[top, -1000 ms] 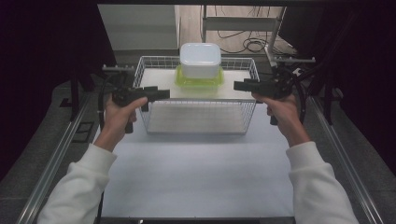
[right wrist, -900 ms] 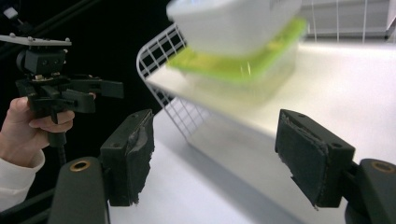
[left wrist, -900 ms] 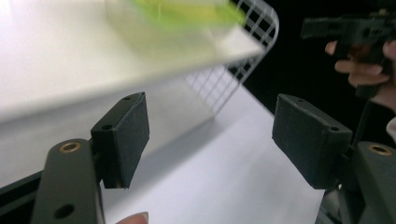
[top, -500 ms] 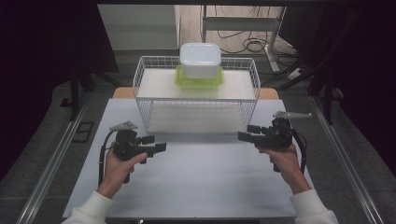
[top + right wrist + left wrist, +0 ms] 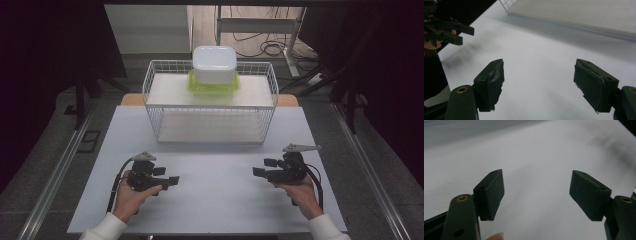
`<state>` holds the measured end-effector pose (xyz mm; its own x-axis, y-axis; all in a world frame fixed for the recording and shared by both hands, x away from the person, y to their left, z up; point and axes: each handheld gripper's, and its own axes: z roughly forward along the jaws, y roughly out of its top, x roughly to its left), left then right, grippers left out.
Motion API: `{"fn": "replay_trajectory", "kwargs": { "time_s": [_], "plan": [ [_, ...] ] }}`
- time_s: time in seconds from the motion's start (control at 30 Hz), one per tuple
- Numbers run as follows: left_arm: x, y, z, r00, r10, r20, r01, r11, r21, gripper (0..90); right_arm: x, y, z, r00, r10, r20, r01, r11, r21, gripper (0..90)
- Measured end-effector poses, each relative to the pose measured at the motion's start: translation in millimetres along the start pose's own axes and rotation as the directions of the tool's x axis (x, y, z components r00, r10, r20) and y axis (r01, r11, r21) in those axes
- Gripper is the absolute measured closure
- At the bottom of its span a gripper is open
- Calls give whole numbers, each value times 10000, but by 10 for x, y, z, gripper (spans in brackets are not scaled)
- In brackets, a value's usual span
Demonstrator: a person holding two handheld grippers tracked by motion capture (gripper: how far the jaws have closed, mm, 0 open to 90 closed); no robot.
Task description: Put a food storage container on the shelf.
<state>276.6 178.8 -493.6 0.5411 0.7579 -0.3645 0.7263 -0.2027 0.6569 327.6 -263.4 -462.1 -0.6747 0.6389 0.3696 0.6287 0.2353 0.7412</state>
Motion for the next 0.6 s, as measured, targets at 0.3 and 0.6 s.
{"fn": "replay_trajectory", "kwargs": {
  "time_s": [0.3, 0.6],
  "plan": [
    [18, -14, -2, 9995, 45, -299, -47, 10000, -54, 275, -17, -55, 59, 9997, -89, 237, 83, 9997, 244, 233],
    [25, -12, 4, 9990, 30, -455, -34, 10000, -92, 267, -43, -75, 66, 9992, -127, 391, 122, 9998, 126, 198]
  ]
}}
